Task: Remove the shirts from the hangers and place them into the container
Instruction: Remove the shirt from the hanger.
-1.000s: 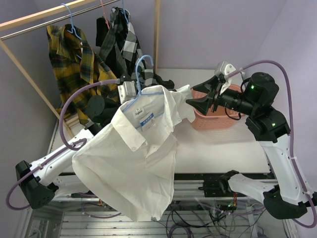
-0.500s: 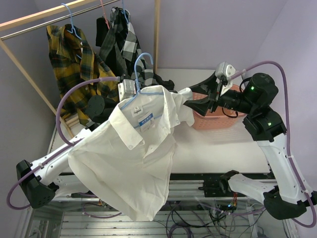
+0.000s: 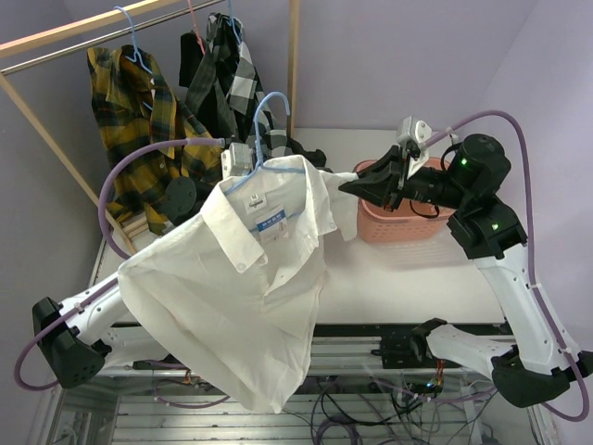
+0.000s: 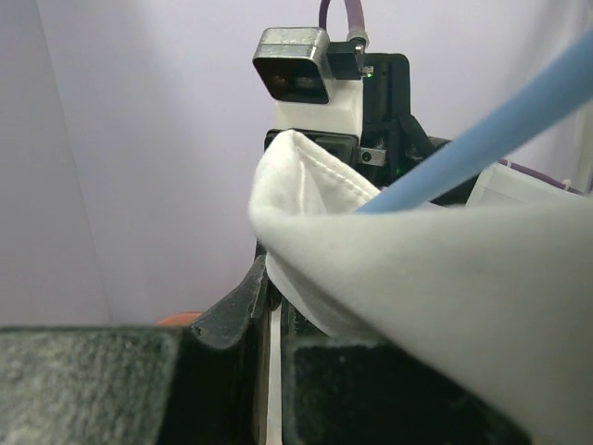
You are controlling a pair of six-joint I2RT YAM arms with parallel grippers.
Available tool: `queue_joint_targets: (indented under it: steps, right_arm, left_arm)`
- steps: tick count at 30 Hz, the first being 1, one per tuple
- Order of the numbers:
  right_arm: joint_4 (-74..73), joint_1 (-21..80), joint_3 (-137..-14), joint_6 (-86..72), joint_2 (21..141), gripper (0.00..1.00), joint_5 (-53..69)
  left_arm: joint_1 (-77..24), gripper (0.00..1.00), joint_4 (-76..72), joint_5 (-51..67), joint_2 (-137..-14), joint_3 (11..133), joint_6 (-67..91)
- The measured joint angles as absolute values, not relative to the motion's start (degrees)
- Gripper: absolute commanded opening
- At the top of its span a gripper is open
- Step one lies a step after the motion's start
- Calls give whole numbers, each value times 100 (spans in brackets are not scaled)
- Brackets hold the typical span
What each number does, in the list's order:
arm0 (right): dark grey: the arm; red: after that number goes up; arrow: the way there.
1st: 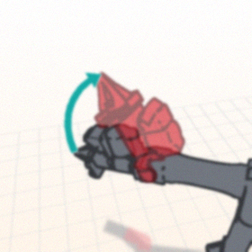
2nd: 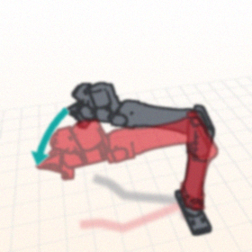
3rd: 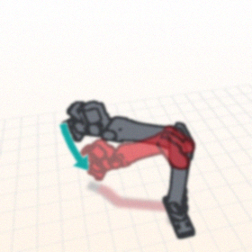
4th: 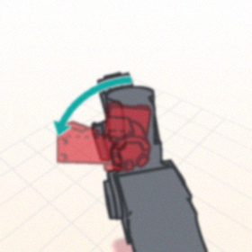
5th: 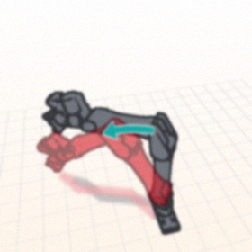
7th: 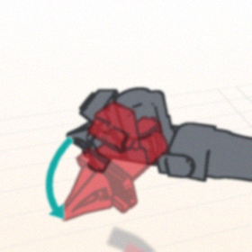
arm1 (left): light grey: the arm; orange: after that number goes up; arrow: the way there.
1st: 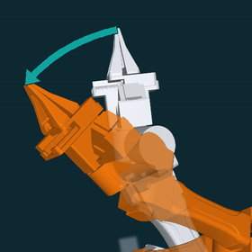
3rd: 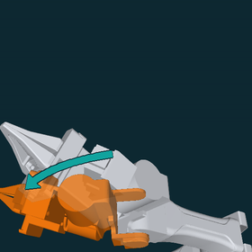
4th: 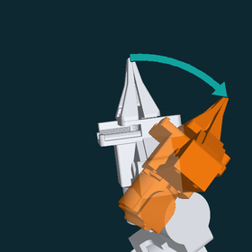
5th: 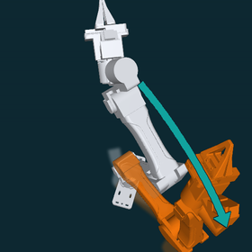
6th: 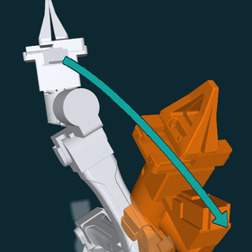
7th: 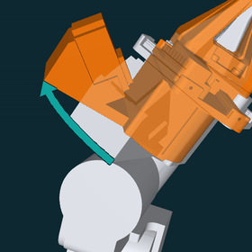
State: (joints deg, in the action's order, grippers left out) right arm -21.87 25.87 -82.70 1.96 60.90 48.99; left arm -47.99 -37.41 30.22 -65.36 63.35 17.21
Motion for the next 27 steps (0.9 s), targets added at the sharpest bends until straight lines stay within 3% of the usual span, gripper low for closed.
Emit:
queue_joint_targets:
  steps: [3,9,11,12,13,14,20,27]
  right_arm:
    - [-2250,2587,-8270,252,6080,0,4904]
    - [-2423,2596,-8270,248,6049,0,4466]
    - [-2473,2600,-8270,239,6018,0,4246]
    - [-2497,2606,-8270,242,5992,0,4123]
    - [-2515,2609,-8259,242,5957,0,4001]
    - [-2530,2611,-8230,242,5905,0,3870]
    - [-2762,2622,-8053,222,5400,0,3234]
    - [-2746,2626,-7660,123,4783,0,2611]
  left_arm:
    - [-4772,10,-3734,2965,-6536,6340,1822]
    - [-4783,37,-3190,2593,-6549,6510,1710]
    - [-4790,53,-2823,2283,-6549,6641,1557]
    - [-4818,68,-2674,2102,-6545,6689,1463]
    - [-4834,93,-2543,1909,-6532,6718,1350]
    - [-4849,100,-2405,1688,-6504,6731,1216]
    - [-4807,99,-1629,-392,-6311,6829,285]
    - [-4810,99,-1140,-1898,-6156,7004,-642]
